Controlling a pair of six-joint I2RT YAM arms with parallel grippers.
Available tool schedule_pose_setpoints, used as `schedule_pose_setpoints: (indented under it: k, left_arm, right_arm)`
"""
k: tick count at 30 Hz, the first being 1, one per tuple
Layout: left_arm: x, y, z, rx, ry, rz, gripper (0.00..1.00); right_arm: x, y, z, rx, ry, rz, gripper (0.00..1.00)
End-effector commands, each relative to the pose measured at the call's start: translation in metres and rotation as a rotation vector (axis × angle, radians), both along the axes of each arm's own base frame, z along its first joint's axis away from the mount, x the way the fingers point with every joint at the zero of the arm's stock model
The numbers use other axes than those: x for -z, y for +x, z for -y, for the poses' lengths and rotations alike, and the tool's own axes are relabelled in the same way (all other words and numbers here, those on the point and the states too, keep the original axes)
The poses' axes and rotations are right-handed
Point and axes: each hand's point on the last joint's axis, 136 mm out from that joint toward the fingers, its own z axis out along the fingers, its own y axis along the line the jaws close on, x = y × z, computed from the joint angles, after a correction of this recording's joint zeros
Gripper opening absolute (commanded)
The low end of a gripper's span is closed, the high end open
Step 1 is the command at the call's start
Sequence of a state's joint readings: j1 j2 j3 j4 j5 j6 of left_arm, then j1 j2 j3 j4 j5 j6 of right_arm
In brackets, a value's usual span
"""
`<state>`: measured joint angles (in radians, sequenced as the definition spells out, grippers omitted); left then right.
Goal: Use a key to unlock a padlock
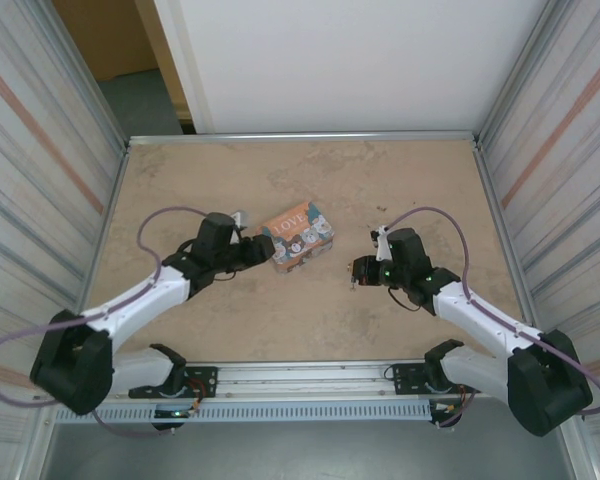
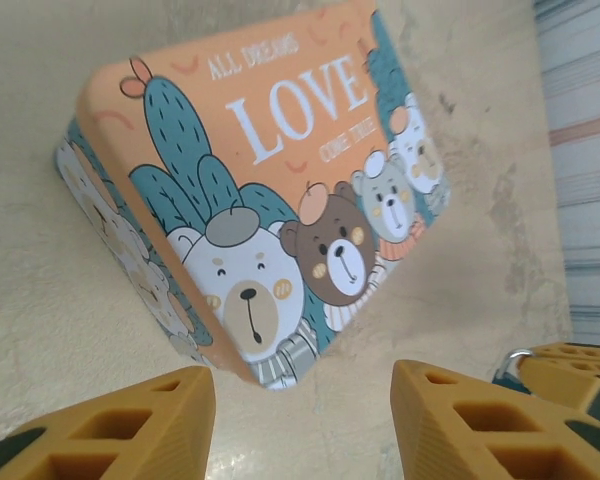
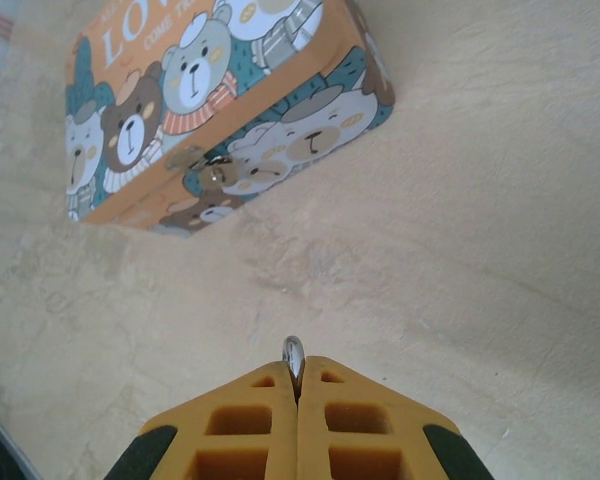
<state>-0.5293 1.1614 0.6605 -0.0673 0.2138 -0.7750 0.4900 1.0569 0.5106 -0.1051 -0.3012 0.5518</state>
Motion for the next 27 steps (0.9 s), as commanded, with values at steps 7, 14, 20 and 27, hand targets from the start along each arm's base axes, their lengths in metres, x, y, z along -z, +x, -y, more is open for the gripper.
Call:
schedule_pose_setpoints:
  k: [7,14,20,27]
  left_arm:
    - [-0.007,-0.026,-0.058,-0.192,0.044,0.116,0.54]
    - [-0.006,-0.044,-0.083,-0.247,0.062,0.161,0.63]
    - [-0.001,-0.055,-0.093,-0.263,0.071,0.167,0.74]
    - [0.006,-0.066,-0.098,-0.258,0.067,0.168,0.79]
  right_arm:
    - [-0.023,-0.015,-0.007,-0.069,-0.053,0.028,0.04]
    - [-0.027,-0.027,-0.009,-0.087,-0.079,0.024,0.04]
    - [-0.025,-0.035,-0.009,-0.099,-0.099,0.003,0.04]
    - [-0.021,-0.046,-0.011,-0.131,-0.117,-0.034,0.04]
